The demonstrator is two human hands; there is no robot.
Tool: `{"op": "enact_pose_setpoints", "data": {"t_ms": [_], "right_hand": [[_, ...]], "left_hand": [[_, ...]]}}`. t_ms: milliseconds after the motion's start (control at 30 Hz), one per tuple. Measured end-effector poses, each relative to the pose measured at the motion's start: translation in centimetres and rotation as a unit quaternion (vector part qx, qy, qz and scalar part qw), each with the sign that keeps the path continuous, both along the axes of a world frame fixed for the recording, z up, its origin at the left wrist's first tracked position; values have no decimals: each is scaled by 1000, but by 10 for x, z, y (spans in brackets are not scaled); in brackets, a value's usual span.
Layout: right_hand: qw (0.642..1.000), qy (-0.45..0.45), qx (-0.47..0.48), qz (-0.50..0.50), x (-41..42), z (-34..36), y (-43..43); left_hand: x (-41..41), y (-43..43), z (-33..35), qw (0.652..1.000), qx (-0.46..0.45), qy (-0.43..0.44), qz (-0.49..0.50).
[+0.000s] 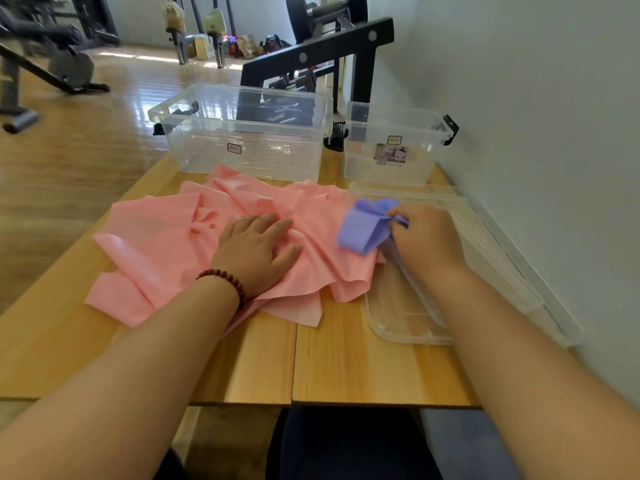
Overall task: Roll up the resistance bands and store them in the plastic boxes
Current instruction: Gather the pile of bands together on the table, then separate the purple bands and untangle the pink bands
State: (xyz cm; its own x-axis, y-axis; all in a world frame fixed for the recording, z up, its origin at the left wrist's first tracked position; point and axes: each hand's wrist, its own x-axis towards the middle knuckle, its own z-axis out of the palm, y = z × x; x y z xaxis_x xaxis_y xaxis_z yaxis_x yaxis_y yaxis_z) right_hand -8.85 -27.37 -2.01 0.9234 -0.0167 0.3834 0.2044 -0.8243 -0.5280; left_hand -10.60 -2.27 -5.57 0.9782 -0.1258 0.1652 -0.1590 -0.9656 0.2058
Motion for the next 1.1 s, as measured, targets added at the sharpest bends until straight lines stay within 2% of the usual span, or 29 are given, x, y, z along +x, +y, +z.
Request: {"op": "enact_pose_setpoints", "data": {"t_ms": [67, 100, 233, 367, 500, 633, 733, 800, 867, 933, 1033, 1100], "right_hand": [[997, -56, -30, -38, 0, 4, -8], [995, -55, -58, -53, 1, 4, -11], [985, 78, -147, -35, 1, -10, -9], [976, 104, -180, -69, -13, -5, -4], [973, 67, -207, -81, -21, 9, 2], [986, 8, -165, -3, -30, 21, 34], [983, 63, -127, 118, -27, 21, 70], [960, 117, -196, 165, -20, 19, 89], [934, 176, -261, 172, -12, 14, 99], [929, 204, -252, 177, -6, 7, 106], [954, 139, -194, 180, 1, -1, 115], [969, 117, -158, 151, 7, 1, 116]], "left_hand": [[0, -1, 1, 1000, 2, 1, 3], [-1, -2, 1, 1000, 4, 2, 3], [-1, -2, 1, 1000, 8, 9, 6], [-3, -3, 2, 1000, 4, 12, 5], [-4, -2, 5, 1000, -5, 13, 7], [-7, 2, 8, 1000, -1, -12, 21], [-6, 16, 11, 998, 29, -19, 44], [-5, 31, 13, 998, 39, -19, 49], [-6, 43, 17, 998, 47, -26, 43], [-8, 50, 22, 999, 29, -13, 24], [-15, 55, 27, 996, -60, 64, -9], [-19, 57, 28, 992, -73, 101, -15]]}}
